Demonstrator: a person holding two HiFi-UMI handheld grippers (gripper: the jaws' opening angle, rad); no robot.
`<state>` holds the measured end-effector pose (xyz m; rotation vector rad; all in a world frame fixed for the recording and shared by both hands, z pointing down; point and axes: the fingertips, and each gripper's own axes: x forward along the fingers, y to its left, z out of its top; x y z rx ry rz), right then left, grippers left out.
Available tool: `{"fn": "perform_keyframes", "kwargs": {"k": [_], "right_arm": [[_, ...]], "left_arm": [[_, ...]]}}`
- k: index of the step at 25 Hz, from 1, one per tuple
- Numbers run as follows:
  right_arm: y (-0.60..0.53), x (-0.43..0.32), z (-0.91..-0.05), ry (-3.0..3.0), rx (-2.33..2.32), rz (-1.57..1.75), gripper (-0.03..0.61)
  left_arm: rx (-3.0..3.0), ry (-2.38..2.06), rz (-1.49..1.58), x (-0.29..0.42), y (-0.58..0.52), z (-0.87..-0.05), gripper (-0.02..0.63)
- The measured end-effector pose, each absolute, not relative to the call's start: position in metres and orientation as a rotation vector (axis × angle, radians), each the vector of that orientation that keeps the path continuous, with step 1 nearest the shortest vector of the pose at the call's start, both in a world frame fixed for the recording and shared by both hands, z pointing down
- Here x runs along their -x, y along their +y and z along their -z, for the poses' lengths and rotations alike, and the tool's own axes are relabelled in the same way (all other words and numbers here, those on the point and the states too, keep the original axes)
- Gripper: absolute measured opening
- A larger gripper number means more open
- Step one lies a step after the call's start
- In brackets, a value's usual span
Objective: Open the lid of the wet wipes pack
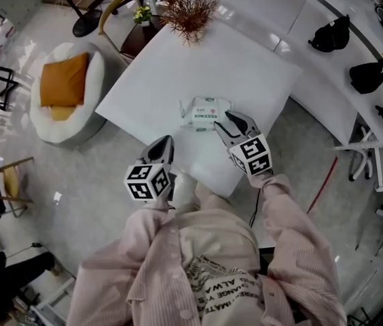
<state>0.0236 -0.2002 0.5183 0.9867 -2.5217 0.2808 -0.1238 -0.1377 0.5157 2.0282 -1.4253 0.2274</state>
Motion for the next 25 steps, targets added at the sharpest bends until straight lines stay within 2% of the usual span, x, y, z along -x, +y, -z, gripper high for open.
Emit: {"fn": "perform_keyframes", "kwargs": {"k": [15, 25], "right_arm": [[-0.197, 0.015, -0.568, -2.400, -0.511, 0.020, 0.152], [-0.194, 0.019, -0.588, -2.330, -0.448, 0.098, 0.152]], "left_arm": [[-1.892, -1.329, -0.303, 0.107, -0.175, -0.571, 0.000], [-1.863, -1.268, -0.327, 0.095, -0.178, -0.593, 0.000]]}}
